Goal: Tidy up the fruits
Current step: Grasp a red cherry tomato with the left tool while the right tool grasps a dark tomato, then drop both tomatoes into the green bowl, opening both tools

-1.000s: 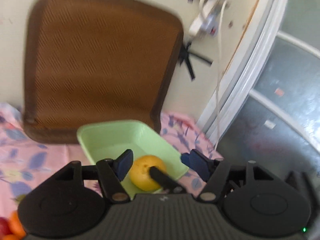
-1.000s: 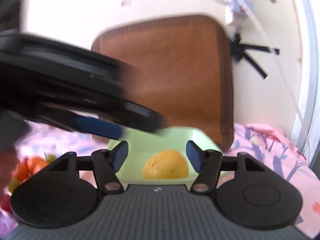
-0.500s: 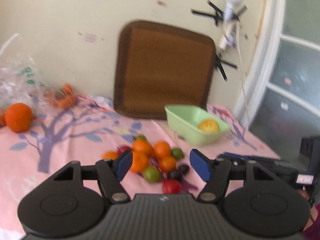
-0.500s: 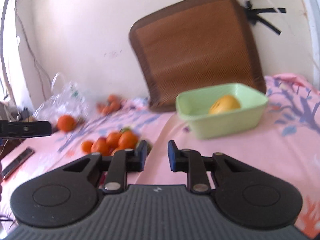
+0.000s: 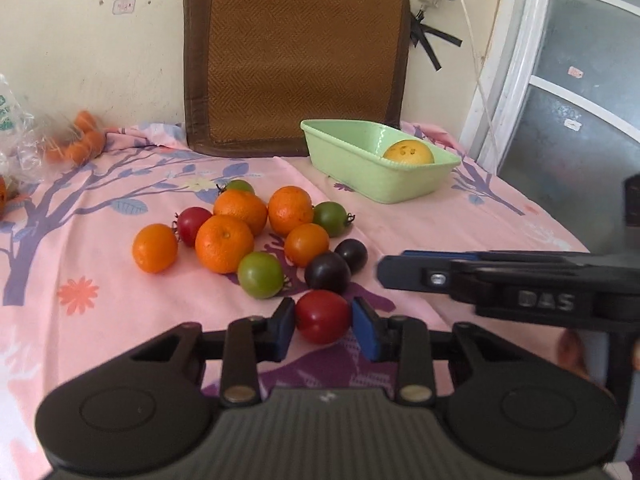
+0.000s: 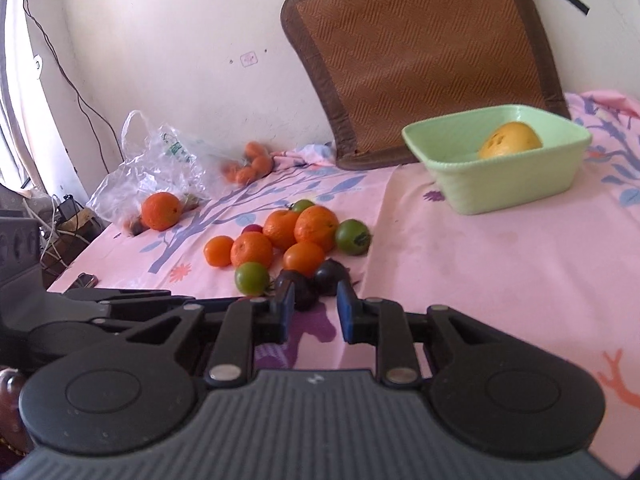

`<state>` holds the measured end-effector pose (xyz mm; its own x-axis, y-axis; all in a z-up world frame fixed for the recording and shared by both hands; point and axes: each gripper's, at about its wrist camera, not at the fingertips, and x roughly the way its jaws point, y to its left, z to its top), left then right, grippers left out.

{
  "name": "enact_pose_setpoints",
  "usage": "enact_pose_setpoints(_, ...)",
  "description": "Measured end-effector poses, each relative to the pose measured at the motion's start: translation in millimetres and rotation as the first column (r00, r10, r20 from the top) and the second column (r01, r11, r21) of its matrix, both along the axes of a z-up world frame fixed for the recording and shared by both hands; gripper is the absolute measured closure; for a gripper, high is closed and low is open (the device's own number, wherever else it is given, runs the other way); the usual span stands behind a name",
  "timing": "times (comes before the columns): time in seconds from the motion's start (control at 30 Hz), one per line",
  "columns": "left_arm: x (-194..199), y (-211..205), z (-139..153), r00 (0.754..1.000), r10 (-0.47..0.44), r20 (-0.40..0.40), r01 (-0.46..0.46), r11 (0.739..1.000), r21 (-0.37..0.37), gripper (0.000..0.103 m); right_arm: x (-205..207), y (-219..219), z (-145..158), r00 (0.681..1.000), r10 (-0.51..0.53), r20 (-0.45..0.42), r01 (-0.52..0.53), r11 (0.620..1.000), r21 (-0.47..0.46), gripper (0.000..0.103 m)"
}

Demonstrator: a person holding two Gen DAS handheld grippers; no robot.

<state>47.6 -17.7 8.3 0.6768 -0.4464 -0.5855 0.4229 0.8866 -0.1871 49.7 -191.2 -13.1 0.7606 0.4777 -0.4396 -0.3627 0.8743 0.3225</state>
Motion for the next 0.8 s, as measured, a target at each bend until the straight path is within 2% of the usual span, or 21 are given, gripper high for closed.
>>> enact_pose_setpoints(0.17, -19, 27, 6, 0.999, 0.032, 0.039, -0.032, 0.999, -0.001, 0.072, 8, 23, -8, 1.0, 0.011, -0.027, -0.012, 0.999, -0.045, 0.074)
enact_pose_setpoints(0.5, -18, 42, -4, 0.997, 0.073, 0.003, -0.073, 0.996, -0.049, 0.072, 18, 46, -9, 1.0, -0.014, -0.002, 0.014, 0.991, -0.135, 0.072)
enact_pose_setpoints(0.67, -18, 41, -2, 0.998, 0.057, 0.0, -0.057, 0.997, -0.056, 0.072, -5, 39, -6, 0.999, 0.016, 0.033, -0.012, 0.991, -0.135, 0.072)
enact_pose_setpoints(0.8, -12, 26, 6, 1.0, 0.004, -0.018, -0.006, 0.995, -0.099, 0.072, -32, 14, -3, 0.996, -0.026, 0.088, 0.039, 0.987, -0.153, 0.072)
